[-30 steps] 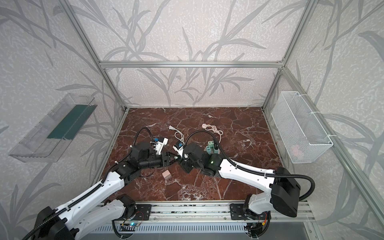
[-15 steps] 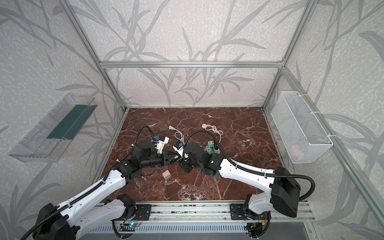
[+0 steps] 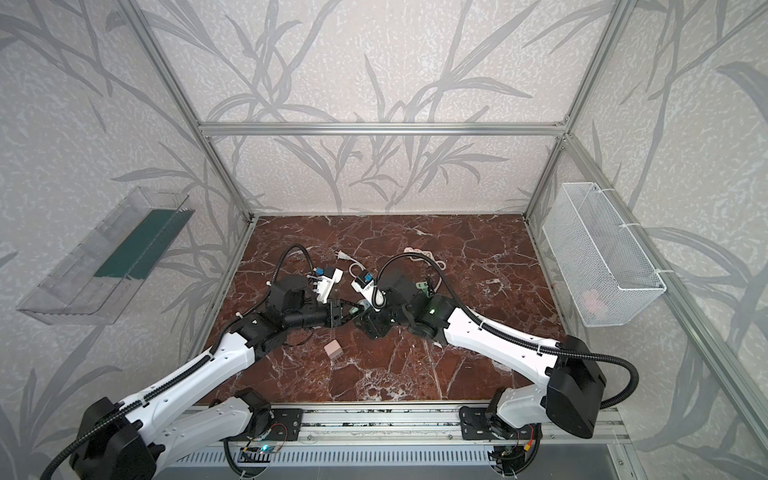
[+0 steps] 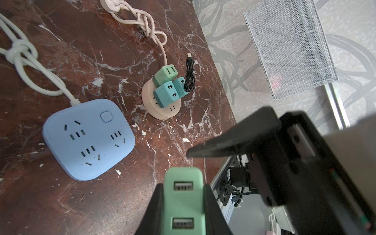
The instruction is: Insert the plug
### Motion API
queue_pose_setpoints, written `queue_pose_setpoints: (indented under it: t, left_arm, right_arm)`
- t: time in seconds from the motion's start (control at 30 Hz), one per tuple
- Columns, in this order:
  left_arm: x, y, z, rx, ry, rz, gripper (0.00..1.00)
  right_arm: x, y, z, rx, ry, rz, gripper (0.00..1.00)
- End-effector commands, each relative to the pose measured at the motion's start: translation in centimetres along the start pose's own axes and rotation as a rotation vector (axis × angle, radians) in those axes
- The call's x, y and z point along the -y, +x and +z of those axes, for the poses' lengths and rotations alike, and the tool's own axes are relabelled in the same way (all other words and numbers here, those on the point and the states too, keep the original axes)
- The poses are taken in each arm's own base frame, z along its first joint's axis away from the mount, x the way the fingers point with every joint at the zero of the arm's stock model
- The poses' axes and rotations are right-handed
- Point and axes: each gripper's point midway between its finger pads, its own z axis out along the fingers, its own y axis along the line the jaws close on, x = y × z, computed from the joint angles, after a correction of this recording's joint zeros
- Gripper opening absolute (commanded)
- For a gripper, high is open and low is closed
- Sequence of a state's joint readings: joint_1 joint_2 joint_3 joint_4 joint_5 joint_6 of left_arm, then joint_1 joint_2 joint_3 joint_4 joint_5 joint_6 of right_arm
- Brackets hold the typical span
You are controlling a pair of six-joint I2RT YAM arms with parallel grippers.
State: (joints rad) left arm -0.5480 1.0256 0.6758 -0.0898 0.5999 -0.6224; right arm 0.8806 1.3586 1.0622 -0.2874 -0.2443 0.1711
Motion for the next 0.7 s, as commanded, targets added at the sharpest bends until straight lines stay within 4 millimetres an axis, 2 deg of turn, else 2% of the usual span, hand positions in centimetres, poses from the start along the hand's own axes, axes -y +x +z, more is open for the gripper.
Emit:
queue_pose_setpoints:
  t: [0.0,0.13,0.33,0.67]
  left_arm:
    - [0.9,-1.0,-0.9,0.032,-0.004,0.108,0.0]
    - [3.1,-0.6,-1.3,0.013,0.112,0.14,0.0]
    - [5.5,-0.3,-1.8,-0.016,0.233,0.14,0.0]
    - [7.5,-0.6,-3.1,-0.008,0.297,0.163,0.0]
  right_arm:
    - [-1.0,-1.2,-3.4,-0.005,-0.165,0.088,0.74]
    - [-0.4,-1.5,-5.2,-0.013,-0.317,0.179,0.73]
    - [-2.1,-1.8,-6.0,-0.032,-0.556,0.237,0.66]
    - [-3.1,-1.0,-6.0,-0.052,-0.65,0.259,0.58]
